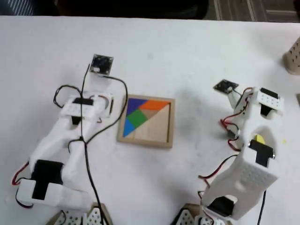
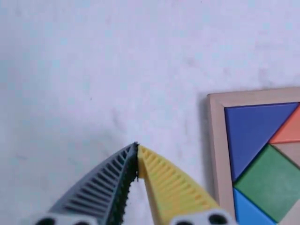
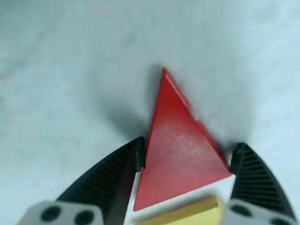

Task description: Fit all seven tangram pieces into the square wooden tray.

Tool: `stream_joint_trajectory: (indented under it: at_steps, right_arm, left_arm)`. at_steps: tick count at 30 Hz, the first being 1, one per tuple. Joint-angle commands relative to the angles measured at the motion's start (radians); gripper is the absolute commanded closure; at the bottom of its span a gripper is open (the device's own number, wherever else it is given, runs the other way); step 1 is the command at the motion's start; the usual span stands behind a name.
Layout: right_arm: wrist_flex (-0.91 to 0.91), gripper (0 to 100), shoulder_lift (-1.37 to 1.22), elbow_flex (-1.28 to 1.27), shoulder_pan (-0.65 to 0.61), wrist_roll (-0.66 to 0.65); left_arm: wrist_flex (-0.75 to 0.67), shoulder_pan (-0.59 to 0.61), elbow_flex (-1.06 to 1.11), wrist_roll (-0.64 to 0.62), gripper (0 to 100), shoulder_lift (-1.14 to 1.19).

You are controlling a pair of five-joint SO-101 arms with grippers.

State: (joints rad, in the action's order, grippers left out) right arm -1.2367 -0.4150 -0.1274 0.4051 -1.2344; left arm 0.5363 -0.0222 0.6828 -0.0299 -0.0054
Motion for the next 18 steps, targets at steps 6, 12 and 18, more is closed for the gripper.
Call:
stream_joint_trajectory:
  at_steps: [6,12,18]
  right_arm:
    - [-0.119,70.3,-0.084,0.186,0.044,-0.012]
    - [-0.22,70.2,0.005,0.232,0.084,-0.002]
    - [-0.13,70.1,0.012,0.129,0.082,0.028]
  left_arm:
    - [-0.035,0.002,-0.055,0.011,98,-0.005]
    - [-0.035,0.002,-0.057,0.011,98,-0.005]
    - [-0.035,0.002,-0.057,0.011,98,-0.005]
